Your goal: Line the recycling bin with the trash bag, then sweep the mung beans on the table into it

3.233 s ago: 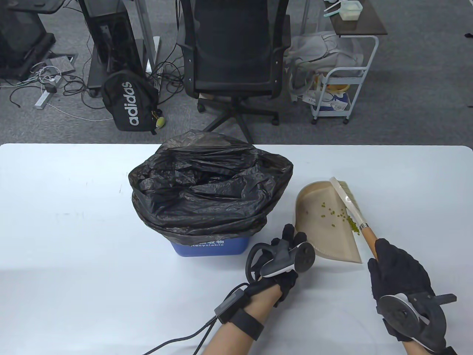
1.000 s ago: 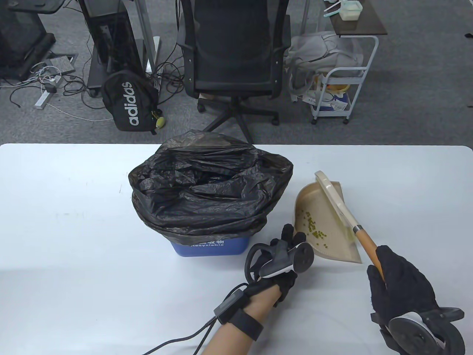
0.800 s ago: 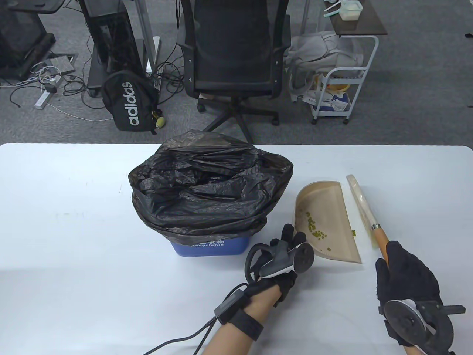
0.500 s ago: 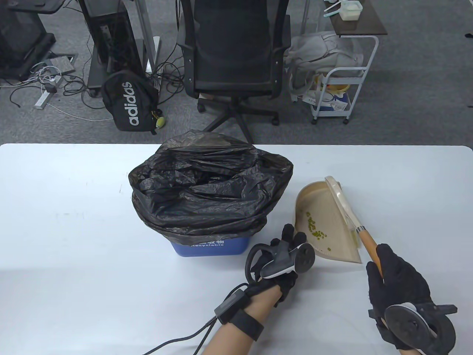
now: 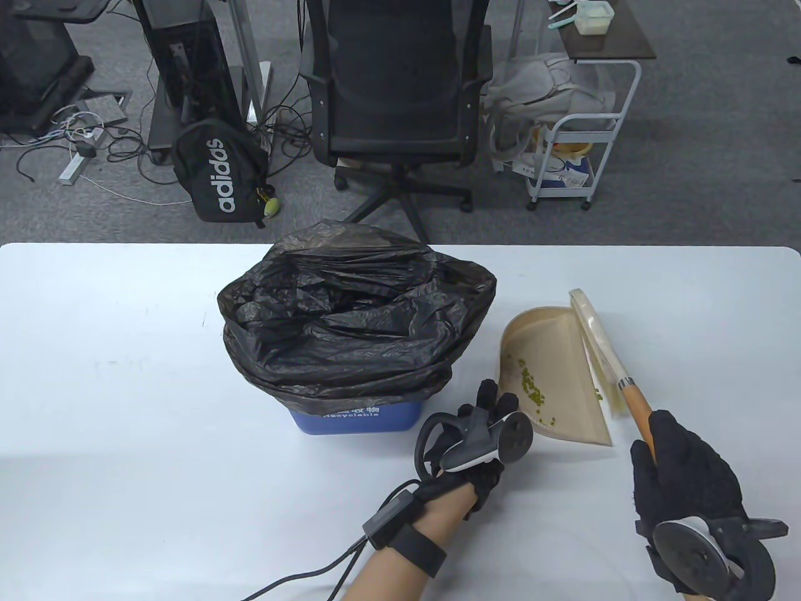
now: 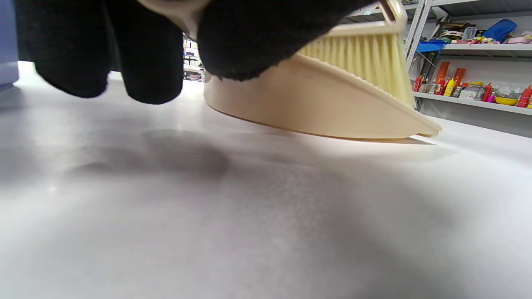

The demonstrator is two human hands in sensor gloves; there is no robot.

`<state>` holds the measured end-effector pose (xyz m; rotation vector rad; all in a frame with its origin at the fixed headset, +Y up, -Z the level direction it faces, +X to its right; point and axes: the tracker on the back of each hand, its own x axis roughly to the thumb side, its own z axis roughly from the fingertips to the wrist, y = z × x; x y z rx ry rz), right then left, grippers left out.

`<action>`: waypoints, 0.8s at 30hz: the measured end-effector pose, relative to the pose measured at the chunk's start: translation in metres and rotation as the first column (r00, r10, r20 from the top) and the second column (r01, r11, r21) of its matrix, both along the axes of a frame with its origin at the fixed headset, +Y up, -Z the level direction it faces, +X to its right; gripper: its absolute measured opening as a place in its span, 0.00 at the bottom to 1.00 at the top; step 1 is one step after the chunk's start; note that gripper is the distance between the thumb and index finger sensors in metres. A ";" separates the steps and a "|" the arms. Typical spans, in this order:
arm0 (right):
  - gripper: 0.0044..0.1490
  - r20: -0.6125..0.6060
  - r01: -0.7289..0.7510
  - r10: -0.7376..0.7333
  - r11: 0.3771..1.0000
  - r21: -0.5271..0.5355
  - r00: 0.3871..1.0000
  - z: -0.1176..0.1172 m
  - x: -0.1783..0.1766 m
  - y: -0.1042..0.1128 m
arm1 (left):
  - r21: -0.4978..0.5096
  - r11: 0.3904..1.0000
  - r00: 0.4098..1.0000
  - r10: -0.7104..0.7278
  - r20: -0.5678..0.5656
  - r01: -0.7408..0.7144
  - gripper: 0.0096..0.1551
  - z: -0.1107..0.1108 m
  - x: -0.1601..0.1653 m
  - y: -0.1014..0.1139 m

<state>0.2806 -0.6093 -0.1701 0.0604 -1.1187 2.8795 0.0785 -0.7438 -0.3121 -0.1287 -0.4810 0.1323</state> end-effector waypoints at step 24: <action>0.34 -0.090 0.111 -0.109 0.994 0.023 0.990 0.008 -0.011 0.014 | 0.021 0.992 0.993 -0.122 -0.008 0.122 0.43 0.003 0.006 0.005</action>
